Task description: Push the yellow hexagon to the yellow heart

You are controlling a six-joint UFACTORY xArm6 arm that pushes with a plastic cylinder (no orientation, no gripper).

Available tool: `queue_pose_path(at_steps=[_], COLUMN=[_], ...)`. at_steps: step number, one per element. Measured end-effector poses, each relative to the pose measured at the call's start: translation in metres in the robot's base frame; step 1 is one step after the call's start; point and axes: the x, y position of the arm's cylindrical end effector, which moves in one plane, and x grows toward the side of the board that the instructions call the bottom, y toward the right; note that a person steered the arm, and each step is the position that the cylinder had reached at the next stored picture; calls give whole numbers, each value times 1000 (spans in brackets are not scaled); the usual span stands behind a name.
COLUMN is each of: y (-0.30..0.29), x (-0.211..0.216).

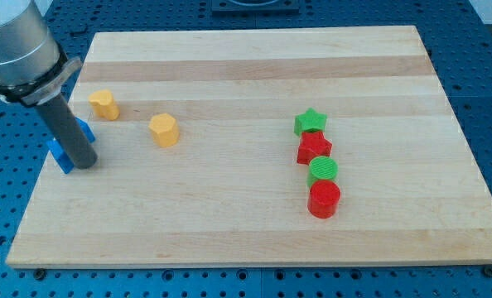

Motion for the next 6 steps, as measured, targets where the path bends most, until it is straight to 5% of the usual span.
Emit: queue_pose_path(at_steps=[3, 6], y=[116, 92], x=[-2, -43])
